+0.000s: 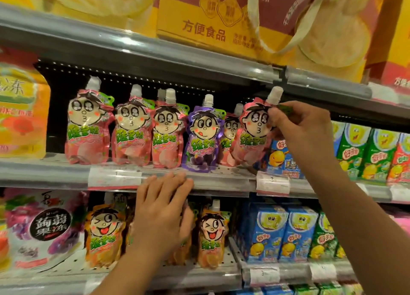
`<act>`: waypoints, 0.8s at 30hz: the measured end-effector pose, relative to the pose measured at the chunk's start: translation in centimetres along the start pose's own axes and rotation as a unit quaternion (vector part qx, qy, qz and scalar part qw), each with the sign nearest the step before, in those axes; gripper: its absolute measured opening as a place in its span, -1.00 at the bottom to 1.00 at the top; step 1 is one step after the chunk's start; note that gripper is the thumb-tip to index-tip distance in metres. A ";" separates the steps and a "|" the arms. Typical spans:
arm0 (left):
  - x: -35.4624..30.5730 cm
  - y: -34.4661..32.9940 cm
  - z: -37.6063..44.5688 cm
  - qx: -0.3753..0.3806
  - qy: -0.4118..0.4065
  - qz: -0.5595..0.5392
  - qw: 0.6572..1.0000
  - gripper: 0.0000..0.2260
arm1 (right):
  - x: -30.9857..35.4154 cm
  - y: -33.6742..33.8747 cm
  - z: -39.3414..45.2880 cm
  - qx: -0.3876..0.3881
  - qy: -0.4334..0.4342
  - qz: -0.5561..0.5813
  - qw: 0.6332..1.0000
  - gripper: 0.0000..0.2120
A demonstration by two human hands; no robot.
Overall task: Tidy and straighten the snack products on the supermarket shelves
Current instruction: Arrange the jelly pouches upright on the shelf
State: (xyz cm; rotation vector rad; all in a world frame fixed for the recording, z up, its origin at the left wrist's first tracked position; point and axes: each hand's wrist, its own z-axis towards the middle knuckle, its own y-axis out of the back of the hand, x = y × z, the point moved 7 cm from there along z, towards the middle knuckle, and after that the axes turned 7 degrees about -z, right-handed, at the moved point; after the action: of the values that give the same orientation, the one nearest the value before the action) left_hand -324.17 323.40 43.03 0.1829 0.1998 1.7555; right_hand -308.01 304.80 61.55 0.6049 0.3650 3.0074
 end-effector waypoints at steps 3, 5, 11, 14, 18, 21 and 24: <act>-0.1 0.0 0.1 -0.007 -0.007 0.007 1.000 -0.61 | -0.2 -1.4 0.5 0.018 0.000 -0.016 1.000 -0.85; -0.2 0.1 0.0 -0.004 -0.012 0.009 1.000 -0.60 | -0.5 -2.3 0.6 0.038 -0.005 -0.023 0.999 -0.83; -0.3 0.2 -0.2 0.012 0.004 -0.003 1.000 -0.59 | -1.7 -5.0 0.8 0.122 -0.083 0.006 0.989 -0.85; -0.3 0.1 -0.3 0.025 0.015 -0.006 1.000 -0.58 | -1.5 -5.1 1.2 0.124 -0.090 0.003 0.988 -0.96; -0.3 0.0 -0.4 0.036 0.018 -0.004 0.999 -0.57 | -0.5 -4.6 1.4 0.114 -0.083 0.005 0.990 -0.82; -0.3 -0.1 -0.4 0.046 0.020 -0.004 0.999 -0.55 | 0.9 -4.1 1.2 0.096 -0.053 0.003 0.994 -0.73; -0.3 -0.2 -0.5 0.049 0.024 -0.006 0.998 -0.54 | 3.0 -3.7 0.6 0.062 0.022 -0.056 0.996 -0.71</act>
State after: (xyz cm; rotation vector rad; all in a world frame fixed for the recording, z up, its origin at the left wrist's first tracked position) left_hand -324.05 323.13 42.55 0.2101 0.3214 1.7403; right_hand -310.54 308.82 62.32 0.5079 0.5720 2.9117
